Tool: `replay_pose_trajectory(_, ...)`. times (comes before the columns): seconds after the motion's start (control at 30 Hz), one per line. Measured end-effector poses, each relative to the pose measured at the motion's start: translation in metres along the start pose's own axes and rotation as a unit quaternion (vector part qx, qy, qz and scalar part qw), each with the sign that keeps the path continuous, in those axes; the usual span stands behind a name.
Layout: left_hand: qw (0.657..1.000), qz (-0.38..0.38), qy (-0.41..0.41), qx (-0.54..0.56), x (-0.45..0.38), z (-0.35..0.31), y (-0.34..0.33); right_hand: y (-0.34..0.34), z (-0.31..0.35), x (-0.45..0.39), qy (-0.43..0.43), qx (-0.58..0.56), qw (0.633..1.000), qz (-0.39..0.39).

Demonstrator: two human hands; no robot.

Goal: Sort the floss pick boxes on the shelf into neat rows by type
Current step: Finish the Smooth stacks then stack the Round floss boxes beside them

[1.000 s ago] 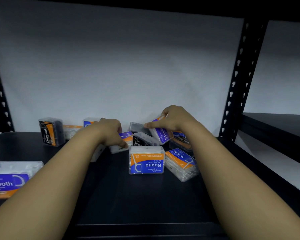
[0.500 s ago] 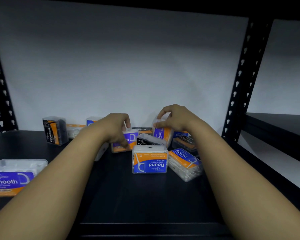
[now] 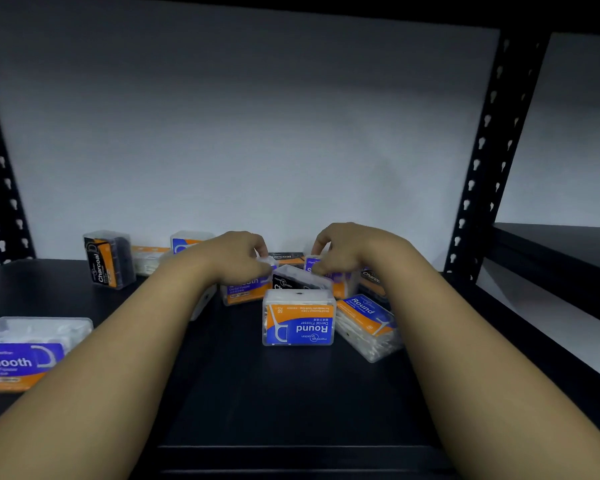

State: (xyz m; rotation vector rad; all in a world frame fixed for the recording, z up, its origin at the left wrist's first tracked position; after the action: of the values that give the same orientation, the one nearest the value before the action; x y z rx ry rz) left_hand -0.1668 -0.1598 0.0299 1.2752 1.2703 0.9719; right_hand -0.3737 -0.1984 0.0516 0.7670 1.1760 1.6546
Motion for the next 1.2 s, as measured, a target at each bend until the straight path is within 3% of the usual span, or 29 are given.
replay_pose_trajectory(0.13, 1.0, 0.009, 0.005, -0.029, -0.002, -0.001, -0.007, 0.0, 0.001, 0.001, 0.007, 0.001, 1.0, 0.024)
replay_pose_trajectory(0.33, 1.0, -0.009, -0.003, -0.022, -0.002, -0.001, -0.004, 0.008, 0.005, 0.01, 0.033, -0.054, 0.998, -0.017)
replay_pose_trajectory(0.53, 0.986, -0.146, -0.021, 0.079, 0.007, -0.002, 0.014, 0.018, 0.0, 0.037, 0.057, -0.089, 0.991, -0.086)
replay_pose_trajectory(0.7, 0.972, -0.221, -0.051, 0.068, 0.027, -0.018, 0.041, 0.02, 0.01, 0.056, 0.11, -0.121, 0.974, -0.158)
replay_pose_trajectory(0.87, 0.973, -0.215, -0.067, 0.05, 0.048, -0.024, 0.069, 0.026, 0.03, 0.074, 0.135, -0.094, 0.965, -0.204)
replay_pose_trajectory(1.2, 0.975, -0.179, -0.073, 0.113, 0.111, 0.028, 0.114, 0.031, 0.092, 0.082, 0.208, -0.081, 0.954, -0.202)
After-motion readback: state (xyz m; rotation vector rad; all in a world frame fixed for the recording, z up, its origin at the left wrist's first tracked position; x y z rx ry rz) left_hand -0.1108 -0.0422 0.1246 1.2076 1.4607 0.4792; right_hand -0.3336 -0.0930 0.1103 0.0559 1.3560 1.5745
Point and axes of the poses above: each hand's wrist, its own x-axis away from the middle knuckle, its own y-axis out of the back of the hand, z = x × y, the point moved 1 cm from there along -x, towards the middle knuckle, and after that the axes turned 9 degrees about -x, right-handed, at the moved point
